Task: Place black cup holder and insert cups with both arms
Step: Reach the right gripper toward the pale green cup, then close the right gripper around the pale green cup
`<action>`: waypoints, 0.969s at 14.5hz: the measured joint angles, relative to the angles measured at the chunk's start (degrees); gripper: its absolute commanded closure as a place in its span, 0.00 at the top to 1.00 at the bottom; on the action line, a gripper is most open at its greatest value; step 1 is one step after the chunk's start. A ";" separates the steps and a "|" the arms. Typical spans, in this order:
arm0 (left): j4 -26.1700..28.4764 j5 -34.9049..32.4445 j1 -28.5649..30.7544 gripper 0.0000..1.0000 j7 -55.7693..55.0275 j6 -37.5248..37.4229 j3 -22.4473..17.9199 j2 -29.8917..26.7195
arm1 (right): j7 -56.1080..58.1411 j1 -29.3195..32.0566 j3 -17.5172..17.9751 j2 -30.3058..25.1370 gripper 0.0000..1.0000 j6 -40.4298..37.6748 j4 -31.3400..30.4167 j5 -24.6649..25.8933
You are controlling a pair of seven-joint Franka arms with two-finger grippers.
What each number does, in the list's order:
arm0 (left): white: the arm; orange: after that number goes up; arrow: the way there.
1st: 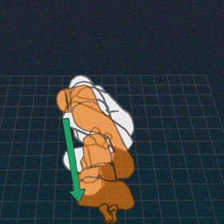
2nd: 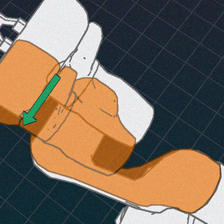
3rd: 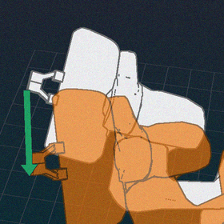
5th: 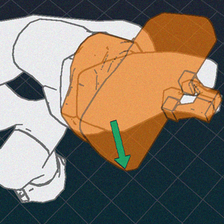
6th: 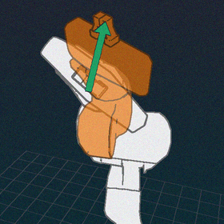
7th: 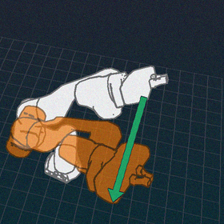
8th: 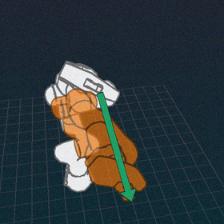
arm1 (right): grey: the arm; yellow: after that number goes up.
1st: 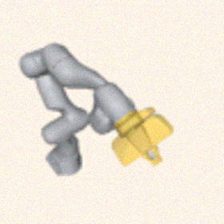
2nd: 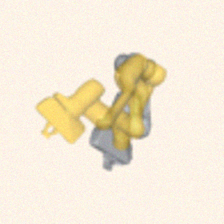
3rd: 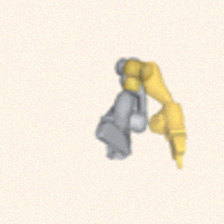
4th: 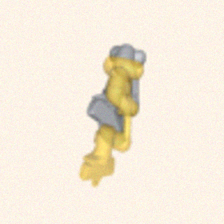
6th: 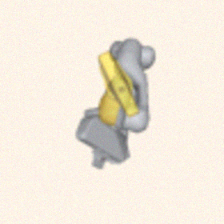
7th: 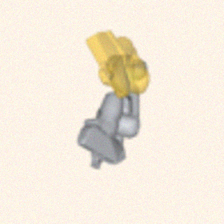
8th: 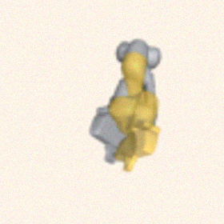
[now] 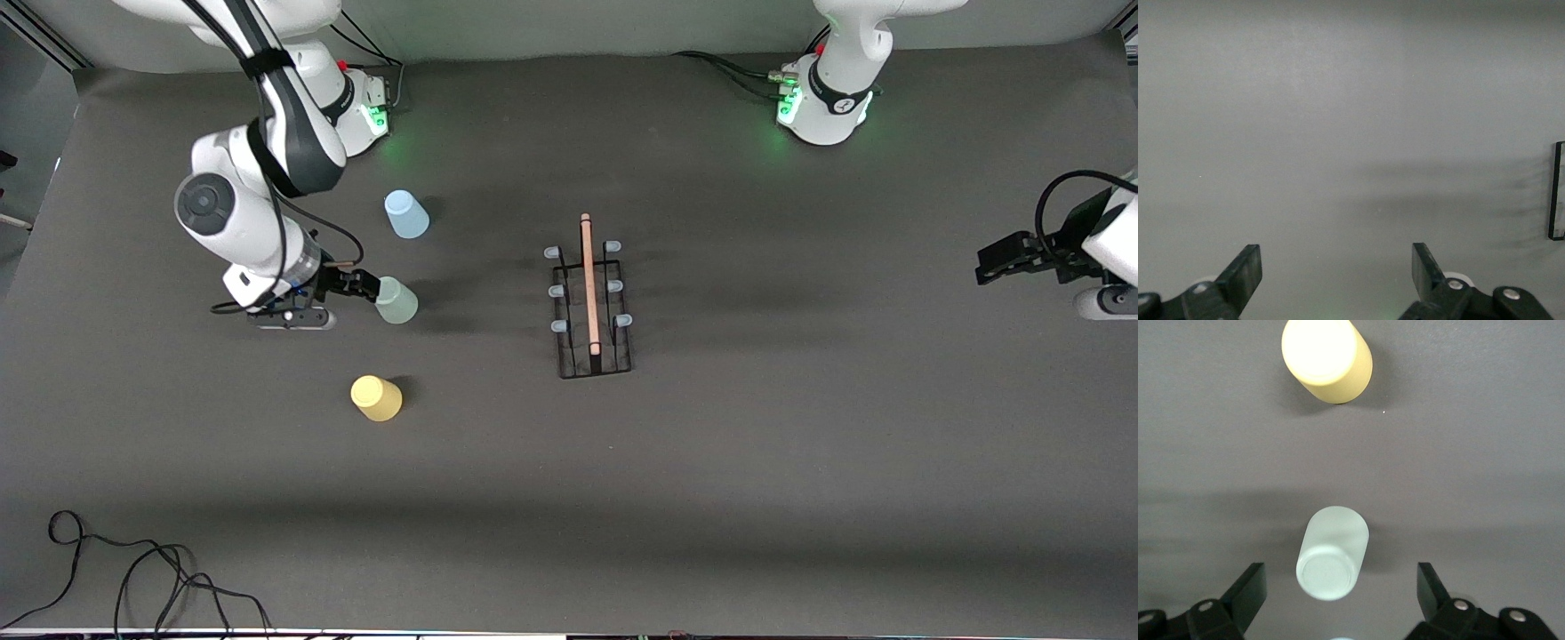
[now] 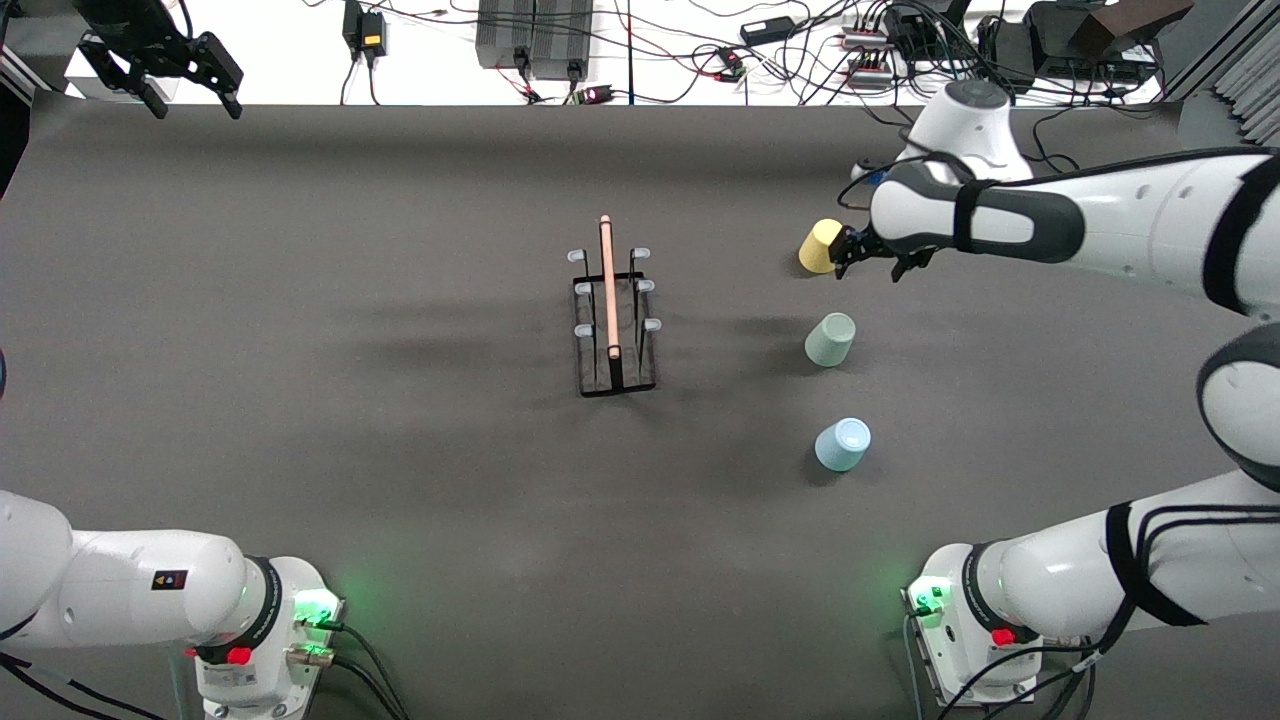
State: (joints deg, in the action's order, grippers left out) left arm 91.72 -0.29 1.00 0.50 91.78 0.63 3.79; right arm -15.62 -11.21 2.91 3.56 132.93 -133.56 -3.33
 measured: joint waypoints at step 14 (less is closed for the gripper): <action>-1.04 0.01 -0.09 1.00 0.22 -2.29 -0.04 0.24 | -0.17 -2.69 0.14 11.04 1.00 6.43 -0.05 -1.75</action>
State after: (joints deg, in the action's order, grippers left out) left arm 90.68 -0.28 0.92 0.72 89.48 0.59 4.03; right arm -15.79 -13.90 3.05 14.60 139.36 -133.61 -5.08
